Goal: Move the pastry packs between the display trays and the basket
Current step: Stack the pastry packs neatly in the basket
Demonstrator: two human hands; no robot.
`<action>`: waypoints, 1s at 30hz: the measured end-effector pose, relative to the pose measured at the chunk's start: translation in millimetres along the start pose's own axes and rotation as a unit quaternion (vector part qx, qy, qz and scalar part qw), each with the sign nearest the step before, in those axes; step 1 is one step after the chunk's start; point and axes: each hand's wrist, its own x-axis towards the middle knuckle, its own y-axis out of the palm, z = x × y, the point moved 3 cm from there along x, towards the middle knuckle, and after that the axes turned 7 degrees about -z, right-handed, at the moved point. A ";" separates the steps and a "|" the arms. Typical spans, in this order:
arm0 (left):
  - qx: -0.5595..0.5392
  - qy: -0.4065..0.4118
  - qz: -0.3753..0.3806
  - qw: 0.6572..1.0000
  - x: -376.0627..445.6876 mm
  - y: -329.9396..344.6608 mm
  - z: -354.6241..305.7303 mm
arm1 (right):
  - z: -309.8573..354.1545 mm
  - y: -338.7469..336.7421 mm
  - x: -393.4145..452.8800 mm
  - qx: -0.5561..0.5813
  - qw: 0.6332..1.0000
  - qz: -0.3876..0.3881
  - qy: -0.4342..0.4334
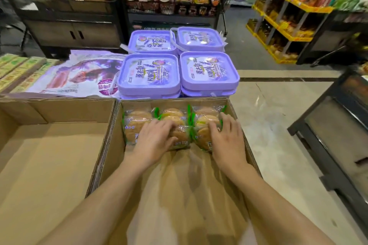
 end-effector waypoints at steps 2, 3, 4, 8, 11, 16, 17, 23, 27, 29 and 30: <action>0.103 0.045 -0.025 0.993 0.7 4.4 0.2 | -1.0 2.0 3.8 -0.044 0.999 0.024 -0.002; 0.135 0.064 -0.037 0.988 -0.6 7.0 -1.5 | -2.2 2.8 5.5 -0.059 0.997 0.040 -0.005; 0.157 0.081 -0.044 0.983 -3.3 11.0 -2.8 | -2.8 2.6 6.8 -0.071 0.996 0.055 -0.012; 0.210 0.098 0.014 0.973 -19.1 32.8 0.3 | -5.4 -0.1 11.4 -0.083 0.993 0.077 -0.022; 0.238 0.106 0.030 0.965 -21.1 37.8 6.6 | -5.7 -1.1 14.4 -0.091 0.993 0.076 -0.020; 0.261 0.100 0.064 0.958 -15.0 31.4 5.8 | 5.2 1.2 20.0 -0.107 0.985 0.136 0.020; 0.255 0.089 0.069 0.960 -15.3 29.5 3.6 | 7.4 -1.1 19.8 -0.116 0.983 0.138 0.027; 0.145 0.071 0.016 0.987 -29.3 9.3 -26.6 | 27.5 -39.6 -3.7 -0.105 0.986 0.129 0.032; 0.062 0.146 -0.056 0.986 -46.2 -13.6 -57.2 | 24.5 -88.2 -56.6 -0.064 0.988 0.113 0.087; 0.019 0.177 -0.075 0.981 -55.9 -24.7 -81.6 | 15.1 -119.3 -93.9 -0.049 0.988 0.089 0.116; 0.000 0.187 -0.069 0.980 -61.6 -28.7 -96.3 | 8.6 -133.9 -115.6 -0.045 0.986 0.085 0.139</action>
